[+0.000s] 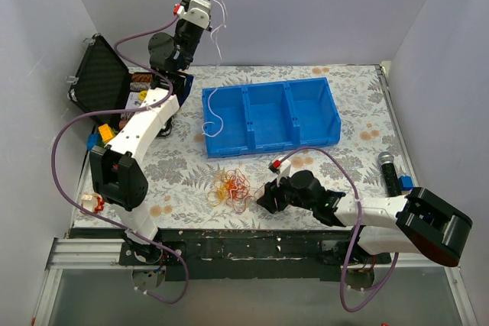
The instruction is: Untangle the cables
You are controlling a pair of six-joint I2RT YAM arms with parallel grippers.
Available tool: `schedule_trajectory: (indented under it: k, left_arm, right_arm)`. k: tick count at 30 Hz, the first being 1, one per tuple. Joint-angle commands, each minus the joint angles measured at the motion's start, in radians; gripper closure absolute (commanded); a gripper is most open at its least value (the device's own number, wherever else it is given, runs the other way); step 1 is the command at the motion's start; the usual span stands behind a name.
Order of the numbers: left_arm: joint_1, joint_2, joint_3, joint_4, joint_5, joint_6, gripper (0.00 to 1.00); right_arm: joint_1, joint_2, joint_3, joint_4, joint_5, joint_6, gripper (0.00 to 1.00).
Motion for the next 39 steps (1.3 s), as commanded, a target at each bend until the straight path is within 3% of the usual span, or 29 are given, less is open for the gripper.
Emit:
schedule_trajectory:
  k: [1, 8, 19, 23, 29, 39]
  left_arm:
    - [0.001, -0.073, 0.026, 0.031, 0.005, -0.003, 0.98]
    - [0.001, -0.044, 0.121, -0.007, 0.035, -0.029, 0.98]
    - [0.001, -0.04, -0.025, 0.025, 0.022, 0.078, 0.97]
    - [0.001, -0.062, -0.158, 0.04, 0.002, 0.162, 0.97]
    - [0.001, -0.12, -0.39, -0.076, -0.001, 0.233, 0.97]
    - [-0.016, -0.08, -0.487, -0.346, -0.027, 0.205, 0.93]
  right_arm:
    - [0.001, -0.024, -0.01, 0.021, 0.0, 0.004, 0.45]
    - [0.001, -0.008, -0.003, 0.027, -0.003, 0.004, 0.45]
    - [0.001, -0.014, -0.004, 0.021, -0.003, 0.007, 0.46]
    - [0.001, -0.021, -0.01, 0.02, 0.002, 0.01, 0.46]
    - [0.001, -0.024, -0.013, 0.014, 0.008, 0.013, 0.46]
    - [0.001, -0.024, -0.004, 0.005, 0.014, 0.016, 0.46]
